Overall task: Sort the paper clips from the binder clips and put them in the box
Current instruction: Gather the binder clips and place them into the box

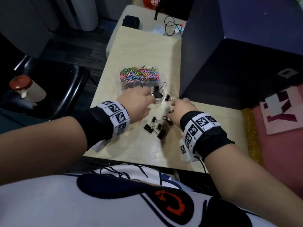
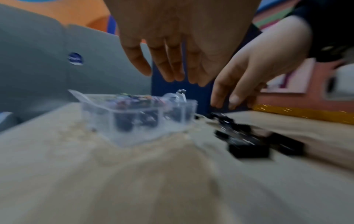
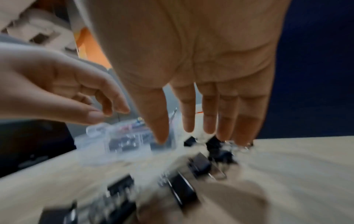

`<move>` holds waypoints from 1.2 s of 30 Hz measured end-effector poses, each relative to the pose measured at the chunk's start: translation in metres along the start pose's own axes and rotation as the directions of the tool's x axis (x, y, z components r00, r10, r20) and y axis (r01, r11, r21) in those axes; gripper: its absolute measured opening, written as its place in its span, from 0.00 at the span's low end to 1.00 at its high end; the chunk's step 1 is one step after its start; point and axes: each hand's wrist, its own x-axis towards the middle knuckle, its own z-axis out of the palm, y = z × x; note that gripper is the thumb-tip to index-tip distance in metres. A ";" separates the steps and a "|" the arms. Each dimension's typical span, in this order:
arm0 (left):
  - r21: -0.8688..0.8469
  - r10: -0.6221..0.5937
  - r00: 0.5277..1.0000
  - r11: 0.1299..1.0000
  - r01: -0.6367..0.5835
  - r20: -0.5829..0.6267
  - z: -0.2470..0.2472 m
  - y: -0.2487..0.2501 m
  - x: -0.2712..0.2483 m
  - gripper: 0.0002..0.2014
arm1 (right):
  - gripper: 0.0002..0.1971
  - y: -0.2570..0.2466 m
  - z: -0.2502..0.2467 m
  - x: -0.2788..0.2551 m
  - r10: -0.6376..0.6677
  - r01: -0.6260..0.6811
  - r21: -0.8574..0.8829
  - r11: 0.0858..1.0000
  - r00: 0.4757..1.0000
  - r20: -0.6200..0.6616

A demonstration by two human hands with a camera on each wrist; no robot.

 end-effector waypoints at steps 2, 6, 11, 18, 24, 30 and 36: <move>0.004 0.113 0.980 0.993 -0.115 0.161 0.014 0.013 -0.005 0.20 | 0.26 0.008 0.012 -0.005 -0.004 0.007 -0.040 0.999 0.997 0.077; 0.103 0.128 0.917 0.979 -0.178 0.377 0.037 0.024 -0.008 0.25 | 0.23 0.011 0.029 -0.012 -0.092 0.091 0.026 0.996 0.994 0.054; 0.119 0.134 0.951 0.978 -0.173 0.279 0.050 0.018 -0.004 0.20 | 0.15 0.012 0.037 -0.013 -0.128 0.132 0.141 0.981 0.991 -0.036; 0.068 0.052 0.966 0.995 -0.071 0.253 0.052 0.008 -0.002 0.15 | 0.07 0.011 0.039 -0.009 -0.131 0.134 0.162 0.978 0.991 -0.029; -0.053 0.087 0.978 0.996 -0.078 0.192 0.041 0.002 -0.008 0.10 | 0.08 0.005 0.028 -0.004 -0.120 0.138 0.202 0.970 0.988 -0.100; -0.237 0.152 0.983 0.956 -0.172 -0.102 0.016 -0.010 -0.010 0.11 | 0.06 -0.019 0.000 0.005 -0.080 0.208 0.358 0.910 0.937 -0.340; -0.284 -0.048 0.965 0.958 -0.028 -0.258 0.009 -0.035 -0.004 0.16 | 0.15 -0.043 -0.009 0.018 -0.223 0.366 0.414 0.834 0.909 -0.353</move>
